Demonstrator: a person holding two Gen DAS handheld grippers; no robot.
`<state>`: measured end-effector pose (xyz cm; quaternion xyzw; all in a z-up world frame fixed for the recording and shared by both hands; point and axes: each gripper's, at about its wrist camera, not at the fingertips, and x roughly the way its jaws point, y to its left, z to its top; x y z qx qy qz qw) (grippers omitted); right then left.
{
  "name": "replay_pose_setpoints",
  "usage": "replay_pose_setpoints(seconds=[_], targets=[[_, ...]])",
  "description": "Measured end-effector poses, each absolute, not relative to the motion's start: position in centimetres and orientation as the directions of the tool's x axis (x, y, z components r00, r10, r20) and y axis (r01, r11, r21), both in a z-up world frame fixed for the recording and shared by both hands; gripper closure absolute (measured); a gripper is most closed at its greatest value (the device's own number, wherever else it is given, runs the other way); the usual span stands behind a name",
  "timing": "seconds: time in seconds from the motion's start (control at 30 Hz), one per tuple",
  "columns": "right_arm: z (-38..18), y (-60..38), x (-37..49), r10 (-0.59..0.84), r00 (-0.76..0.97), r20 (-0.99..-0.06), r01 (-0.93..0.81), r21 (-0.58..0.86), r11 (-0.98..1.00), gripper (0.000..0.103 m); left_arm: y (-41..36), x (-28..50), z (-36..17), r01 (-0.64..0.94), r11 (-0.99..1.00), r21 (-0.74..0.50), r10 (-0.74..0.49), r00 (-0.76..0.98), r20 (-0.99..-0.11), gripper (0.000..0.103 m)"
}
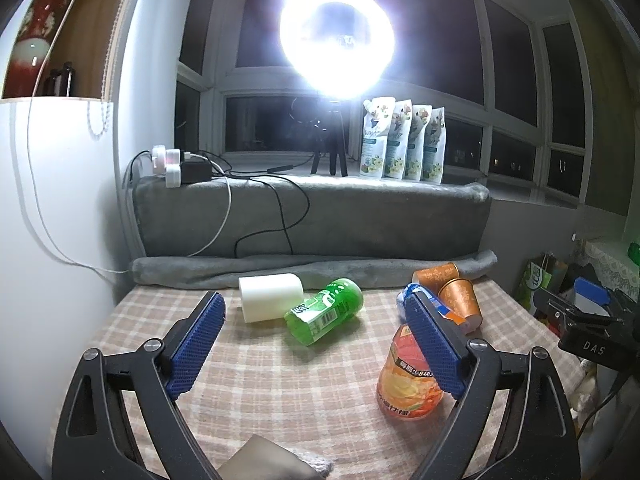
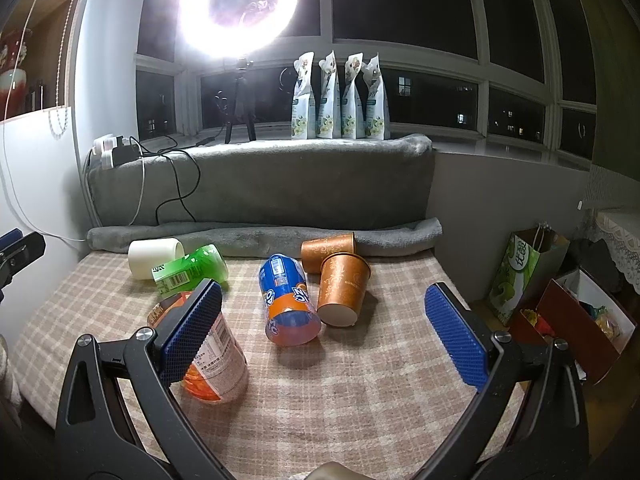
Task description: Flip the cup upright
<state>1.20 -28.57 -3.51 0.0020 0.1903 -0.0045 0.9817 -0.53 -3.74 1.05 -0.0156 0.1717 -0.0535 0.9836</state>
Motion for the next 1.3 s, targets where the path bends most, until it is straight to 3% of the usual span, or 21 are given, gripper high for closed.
replay_pose_setpoints(seconds=[1.3], targets=[[-3.66,-28.26,1.40,-0.006,0.924,-0.381,0.009,0.005,1.000,0.000,-3.47,-0.57,0.66,0.088,0.996,-0.031,-0.094,0.940,-0.327,0.011]])
